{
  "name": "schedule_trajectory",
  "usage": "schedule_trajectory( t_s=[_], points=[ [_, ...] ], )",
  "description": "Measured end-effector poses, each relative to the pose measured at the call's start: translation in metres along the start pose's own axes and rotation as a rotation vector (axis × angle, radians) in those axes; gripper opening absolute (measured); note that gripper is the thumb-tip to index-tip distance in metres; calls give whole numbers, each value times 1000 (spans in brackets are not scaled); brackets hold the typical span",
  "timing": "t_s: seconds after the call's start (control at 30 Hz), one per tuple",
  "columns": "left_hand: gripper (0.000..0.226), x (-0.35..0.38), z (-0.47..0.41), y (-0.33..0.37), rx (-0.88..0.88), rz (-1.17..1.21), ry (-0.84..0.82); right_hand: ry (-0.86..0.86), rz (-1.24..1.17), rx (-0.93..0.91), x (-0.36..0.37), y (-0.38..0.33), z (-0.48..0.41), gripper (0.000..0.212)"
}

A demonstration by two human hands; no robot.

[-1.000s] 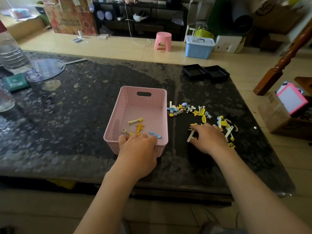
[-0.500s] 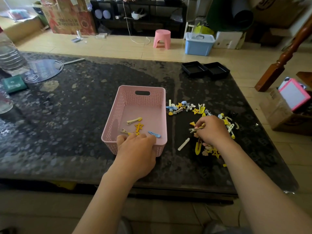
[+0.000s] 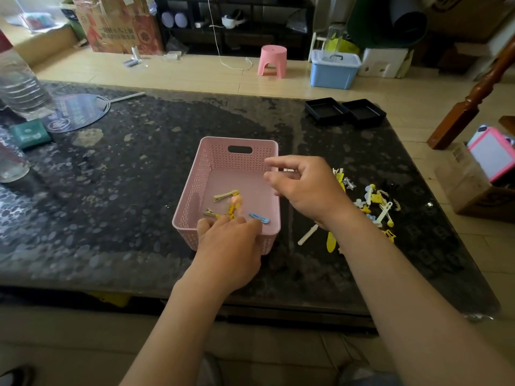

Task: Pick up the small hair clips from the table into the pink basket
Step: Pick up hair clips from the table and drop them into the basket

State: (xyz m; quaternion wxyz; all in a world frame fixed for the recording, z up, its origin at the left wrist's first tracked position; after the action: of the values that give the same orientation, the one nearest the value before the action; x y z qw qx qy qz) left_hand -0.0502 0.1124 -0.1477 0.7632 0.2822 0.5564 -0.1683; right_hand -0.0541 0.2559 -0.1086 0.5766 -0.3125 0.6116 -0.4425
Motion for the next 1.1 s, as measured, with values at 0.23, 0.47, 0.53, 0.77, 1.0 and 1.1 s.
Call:
schedule_trajectory(
  t_s=[0.23,0.47,0.53,0.77,1.0,1.1],
  points=[
    [11,-1,-1,0,-5,-18,-18,10,693,527,-52,65,18,64],
    [11,1,-3,-1,-24,-39,-42,-216,817,835,-58,122,54,102],
    [10,2,-2,-1,-24,-35,-39,-201,820,785,-57,118,53,91],
    [16,2,-2,-1,-24,-41,-20,-112,737,637,-57,111,43,40],
    [14,2,-2,-2,-24,-22,-31,73,394,586,-77,119,37,26],
    [18,2,-3,-2,-28,-34,-32,123,148,566,-82,121,38,22]
  ],
)
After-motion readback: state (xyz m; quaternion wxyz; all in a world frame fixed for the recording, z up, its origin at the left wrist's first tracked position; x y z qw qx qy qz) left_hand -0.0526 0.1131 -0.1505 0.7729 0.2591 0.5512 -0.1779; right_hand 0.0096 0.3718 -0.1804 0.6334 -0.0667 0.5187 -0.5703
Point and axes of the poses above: each hand's wrist, its own z-axis away from the middle knuckle, its own x-axis out of the palm, y = z × x, the point moved 7 cm from there along -z, towards the middle knuckle, and after that the axes turned 10 degrees about -y, right-handed, at the moved point
